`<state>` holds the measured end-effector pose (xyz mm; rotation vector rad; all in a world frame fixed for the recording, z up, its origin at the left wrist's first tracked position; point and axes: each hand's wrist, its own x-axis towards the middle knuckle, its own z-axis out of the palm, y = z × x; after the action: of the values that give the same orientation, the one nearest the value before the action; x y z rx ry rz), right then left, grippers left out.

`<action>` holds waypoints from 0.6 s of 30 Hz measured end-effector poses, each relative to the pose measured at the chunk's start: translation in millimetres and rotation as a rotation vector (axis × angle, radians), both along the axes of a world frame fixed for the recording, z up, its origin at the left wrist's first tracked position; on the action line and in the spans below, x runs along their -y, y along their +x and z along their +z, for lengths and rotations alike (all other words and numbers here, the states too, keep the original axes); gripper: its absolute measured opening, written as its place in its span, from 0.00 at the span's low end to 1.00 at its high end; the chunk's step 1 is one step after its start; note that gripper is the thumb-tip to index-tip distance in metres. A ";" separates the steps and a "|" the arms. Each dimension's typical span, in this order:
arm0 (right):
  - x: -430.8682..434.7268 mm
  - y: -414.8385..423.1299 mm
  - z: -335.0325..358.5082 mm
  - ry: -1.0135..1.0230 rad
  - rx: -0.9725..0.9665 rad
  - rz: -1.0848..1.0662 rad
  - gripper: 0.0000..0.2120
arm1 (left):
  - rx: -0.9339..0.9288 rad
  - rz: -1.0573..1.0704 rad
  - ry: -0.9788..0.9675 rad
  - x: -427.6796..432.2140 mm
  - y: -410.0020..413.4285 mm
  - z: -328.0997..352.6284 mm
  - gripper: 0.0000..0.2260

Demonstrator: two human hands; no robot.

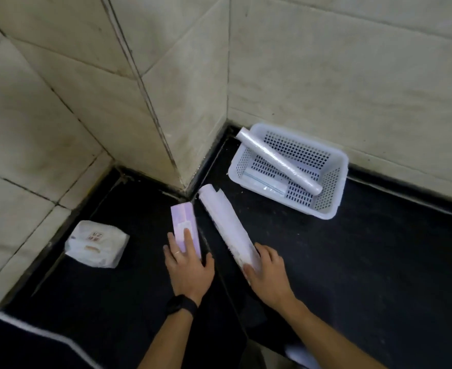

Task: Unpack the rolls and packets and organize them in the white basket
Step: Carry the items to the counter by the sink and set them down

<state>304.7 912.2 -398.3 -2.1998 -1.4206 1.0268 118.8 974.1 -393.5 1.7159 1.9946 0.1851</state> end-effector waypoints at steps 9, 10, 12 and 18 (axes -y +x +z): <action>133.5 122.9 79.7 0.402 0.284 -0.245 0.19 | 0.004 -0.752 0.251 64.7 155.0 47.6 0.33; 157.4 140.9 86.3 0.411 0.339 -0.288 0.19 | 0.005 -0.833 0.254 77.7 179.3 52.4 0.32; 209.6 175.9 97.0 0.391 0.447 -0.391 0.19 | 0.023 -0.991 0.269 109.1 226.7 62.4 0.31; 375.1 257.1 115.5 0.259 0.632 -0.706 0.21 | 0.100 -1.324 0.342 226.0 350.5 95.3 0.27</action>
<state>561.8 537.0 -282.8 -2.6069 -0.7558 -0.0940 469.3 748.0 -298.2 2.7626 0.4532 0.1276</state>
